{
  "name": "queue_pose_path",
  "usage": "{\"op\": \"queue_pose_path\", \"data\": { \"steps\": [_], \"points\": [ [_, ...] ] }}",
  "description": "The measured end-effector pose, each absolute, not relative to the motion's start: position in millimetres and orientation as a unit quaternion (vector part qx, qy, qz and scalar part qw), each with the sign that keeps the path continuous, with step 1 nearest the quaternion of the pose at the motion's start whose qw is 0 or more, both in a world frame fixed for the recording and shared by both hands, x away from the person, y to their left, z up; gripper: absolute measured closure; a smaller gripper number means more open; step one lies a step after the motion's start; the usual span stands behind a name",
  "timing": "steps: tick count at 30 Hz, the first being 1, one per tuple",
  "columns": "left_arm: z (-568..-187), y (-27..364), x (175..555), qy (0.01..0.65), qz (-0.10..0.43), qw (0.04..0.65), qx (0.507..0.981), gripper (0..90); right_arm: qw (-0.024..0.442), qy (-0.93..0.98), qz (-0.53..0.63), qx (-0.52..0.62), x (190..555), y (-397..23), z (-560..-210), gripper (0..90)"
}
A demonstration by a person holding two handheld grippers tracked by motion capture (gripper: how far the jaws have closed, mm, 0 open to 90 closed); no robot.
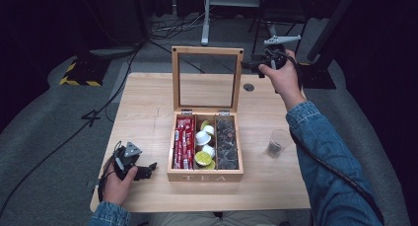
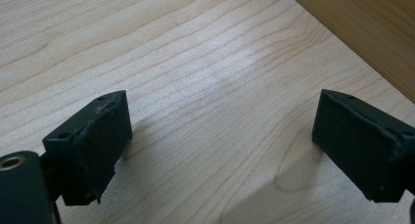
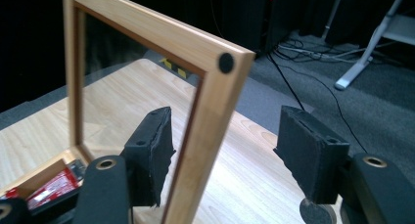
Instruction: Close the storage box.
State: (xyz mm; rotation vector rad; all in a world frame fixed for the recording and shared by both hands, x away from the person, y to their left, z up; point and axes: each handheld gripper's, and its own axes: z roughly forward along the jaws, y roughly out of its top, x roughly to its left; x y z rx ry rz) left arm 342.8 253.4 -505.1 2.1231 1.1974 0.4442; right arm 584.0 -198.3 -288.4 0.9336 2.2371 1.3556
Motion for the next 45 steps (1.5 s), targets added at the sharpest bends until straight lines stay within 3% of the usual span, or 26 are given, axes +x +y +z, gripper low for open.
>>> {"op": "queue_pose_path", "data": {
  "steps": [7,17,23,34,45],
  "points": [
    [-504.8,253.6,343.8,0.456,0.169,0.322,0.813,7.1,0.162,0.788,0.486,0.342,597.2,-196.9,-294.5,38.5],
    [-504.8,253.8,344.2,0.455,0.169,0.321,0.813,6.8,0.142,0.786,0.496,0.340,606.6,-188.6,-302.6,46.5],
    [-505.0,253.9,344.5,0.454,0.168,0.322,0.813,6.5,0.154,0.794,0.491,0.324,604.7,-176.5,-296.6,59.4],
    [-504.9,254.0,346.1,0.453,0.166,0.320,0.815,5.2,0.156,0.799,0.487,0.315,588.5,-177.2,-283.9,63.3],
    [-504.9,254.2,346.4,0.452,0.166,0.319,0.816,4.8,0.138,0.805,0.504,0.280,542.6,-187.6,-271.0,64.7]
  ]
}}
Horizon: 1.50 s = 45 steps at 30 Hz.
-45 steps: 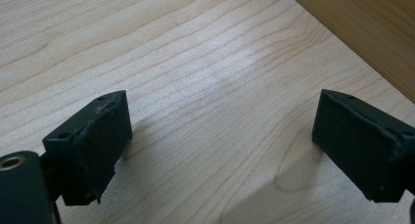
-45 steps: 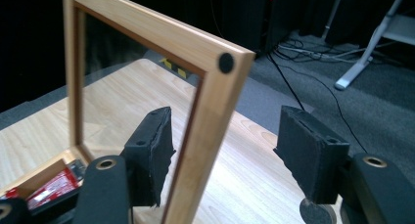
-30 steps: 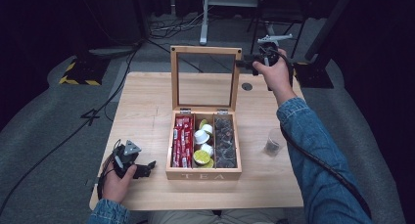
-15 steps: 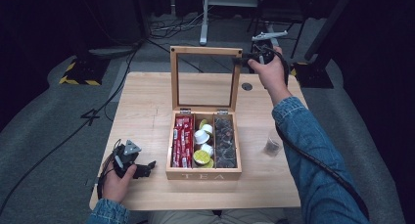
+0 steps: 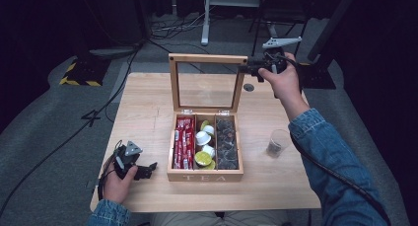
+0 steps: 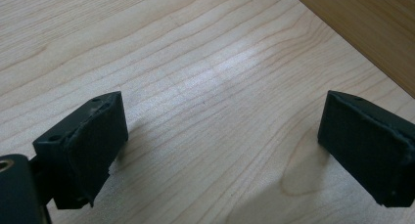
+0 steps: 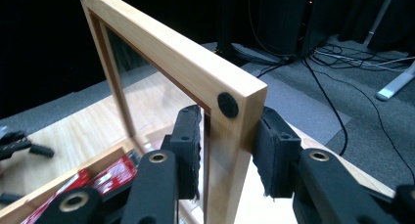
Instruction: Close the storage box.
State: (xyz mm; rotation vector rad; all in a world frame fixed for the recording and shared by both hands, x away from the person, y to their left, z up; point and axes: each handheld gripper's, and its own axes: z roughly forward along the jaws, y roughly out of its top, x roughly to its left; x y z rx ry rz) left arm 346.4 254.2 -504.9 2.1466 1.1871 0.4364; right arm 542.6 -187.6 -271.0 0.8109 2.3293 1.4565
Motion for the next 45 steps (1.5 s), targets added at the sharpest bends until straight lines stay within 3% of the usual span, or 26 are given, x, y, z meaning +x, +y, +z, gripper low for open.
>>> {"op": "queue_pose_path", "data": {
  "steps": [23,45],
  "points": [
    [-504.9,254.2,346.4,0.452,0.166,0.319,0.816,4.8,0.135,0.837,0.488,0.210,448.7,-194.6,-281.7,59.5],
    [-504.9,254.1,346.4,0.452,0.166,0.319,0.816,4.9,0.191,0.851,0.459,0.172,385.4,-188.3,-321.2,51.3]
  ]
}}
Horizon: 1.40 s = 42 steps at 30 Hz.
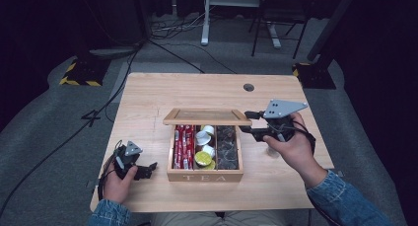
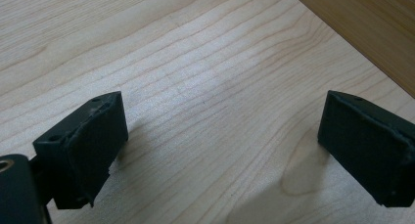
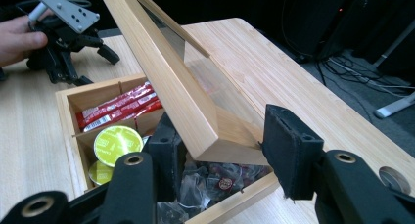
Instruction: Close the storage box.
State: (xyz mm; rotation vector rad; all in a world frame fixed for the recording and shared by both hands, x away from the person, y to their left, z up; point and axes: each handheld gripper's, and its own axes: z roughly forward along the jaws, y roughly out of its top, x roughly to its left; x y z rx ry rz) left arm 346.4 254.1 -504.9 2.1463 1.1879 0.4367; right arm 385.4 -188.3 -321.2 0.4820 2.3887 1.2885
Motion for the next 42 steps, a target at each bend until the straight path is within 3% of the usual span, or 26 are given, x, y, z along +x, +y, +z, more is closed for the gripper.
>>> {"op": "queue_pose_path", "data": {
  "steps": [24,42],
  "points": [
    [-505.0,253.9,346.0,0.454,0.167,0.319,0.815,4.8,0.205,0.860,0.432,0.180,350.2,-185.0,-374.1,35.9],
    [-504.9,254.0,346.0,0.453,0.167,0.318,0.816,4.8,0.222,0.867,0.409,0.178,335.9,-183.1,-400.9,32.9]
  ]
}}
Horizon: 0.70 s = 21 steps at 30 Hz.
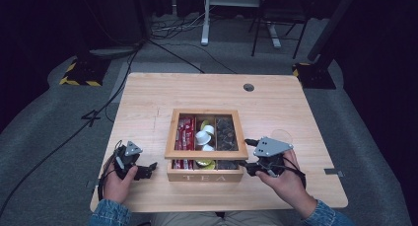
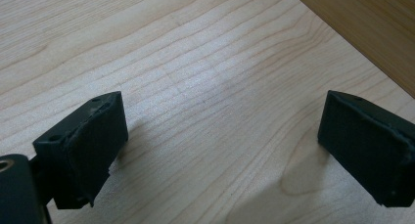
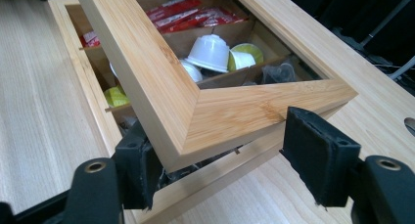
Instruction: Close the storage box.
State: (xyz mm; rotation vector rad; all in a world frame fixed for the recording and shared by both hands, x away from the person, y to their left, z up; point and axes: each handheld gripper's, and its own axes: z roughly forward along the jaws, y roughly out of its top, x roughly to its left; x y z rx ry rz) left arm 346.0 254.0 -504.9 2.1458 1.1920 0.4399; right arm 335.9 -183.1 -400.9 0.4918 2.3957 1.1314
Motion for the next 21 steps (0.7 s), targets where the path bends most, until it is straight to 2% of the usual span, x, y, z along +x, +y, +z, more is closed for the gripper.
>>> {"op": "queue_pose_path", "data": {
  "steps": [11,21],
  "points": [
    [-505.0,253.9,346.0,0.453,0.167,0.319,0.815,4.8,0.215,0.873,0.398,0.184,331.4,-183.4,-416.0,30.2],
    [-505.0,253.9,346.0,0.454,0.167,0.319,0.815,4.8,0.185,0.882,0.389,0.193,331.2,-184.4,-427.0,31.2]
  ]
}}
